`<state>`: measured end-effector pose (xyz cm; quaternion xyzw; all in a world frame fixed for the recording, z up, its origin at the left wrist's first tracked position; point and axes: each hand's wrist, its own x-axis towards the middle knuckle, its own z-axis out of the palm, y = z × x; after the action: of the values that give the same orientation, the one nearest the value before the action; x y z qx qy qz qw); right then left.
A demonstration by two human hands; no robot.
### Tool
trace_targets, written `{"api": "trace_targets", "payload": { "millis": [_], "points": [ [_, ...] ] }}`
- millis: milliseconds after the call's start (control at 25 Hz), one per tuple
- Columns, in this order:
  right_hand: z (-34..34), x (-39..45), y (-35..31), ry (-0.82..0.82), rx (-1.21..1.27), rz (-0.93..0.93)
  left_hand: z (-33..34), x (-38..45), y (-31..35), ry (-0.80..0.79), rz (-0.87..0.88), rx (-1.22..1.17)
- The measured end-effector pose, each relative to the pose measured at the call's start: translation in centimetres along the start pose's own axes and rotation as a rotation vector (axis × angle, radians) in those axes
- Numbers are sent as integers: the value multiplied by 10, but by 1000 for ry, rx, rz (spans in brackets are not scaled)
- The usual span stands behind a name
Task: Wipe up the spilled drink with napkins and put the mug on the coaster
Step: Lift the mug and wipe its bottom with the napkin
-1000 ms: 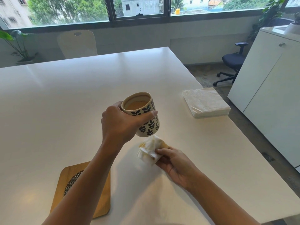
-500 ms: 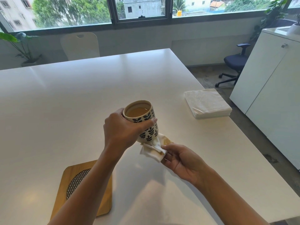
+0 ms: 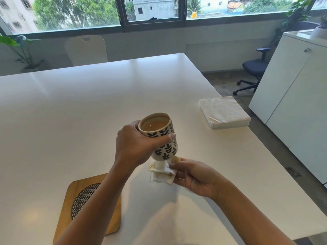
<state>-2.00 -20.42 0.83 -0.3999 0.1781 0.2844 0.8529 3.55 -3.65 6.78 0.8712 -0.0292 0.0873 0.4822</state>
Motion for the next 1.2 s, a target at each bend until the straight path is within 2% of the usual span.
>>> {"api": "trace_targets", "payload": {
  "millis": [240, 520, 720, 960, 1080, 1200],
  "points": [
    [-8, -1, -10, -78, 167, -17, -2, -6, -3, -87, 41, 12],
    [-17, -11, -20, -38, 174, -60, -7, -5, -6, -55, 76, 40],
    [-25, -17, -23, 68, 97, -82, -6, -5, -9, -41, 96, 64],
    [-31, -16, -36, 381, -88, -305, -11, -4, -9, -30, 75, 45],
    [-17, -4, -22, 304, -50, -384, -8, -7, -3, -56, 91, 4],
    [-3, 8, -8, 132, 134, -367, -4, -11, 3, -73, 112, -12]
  ]
}}
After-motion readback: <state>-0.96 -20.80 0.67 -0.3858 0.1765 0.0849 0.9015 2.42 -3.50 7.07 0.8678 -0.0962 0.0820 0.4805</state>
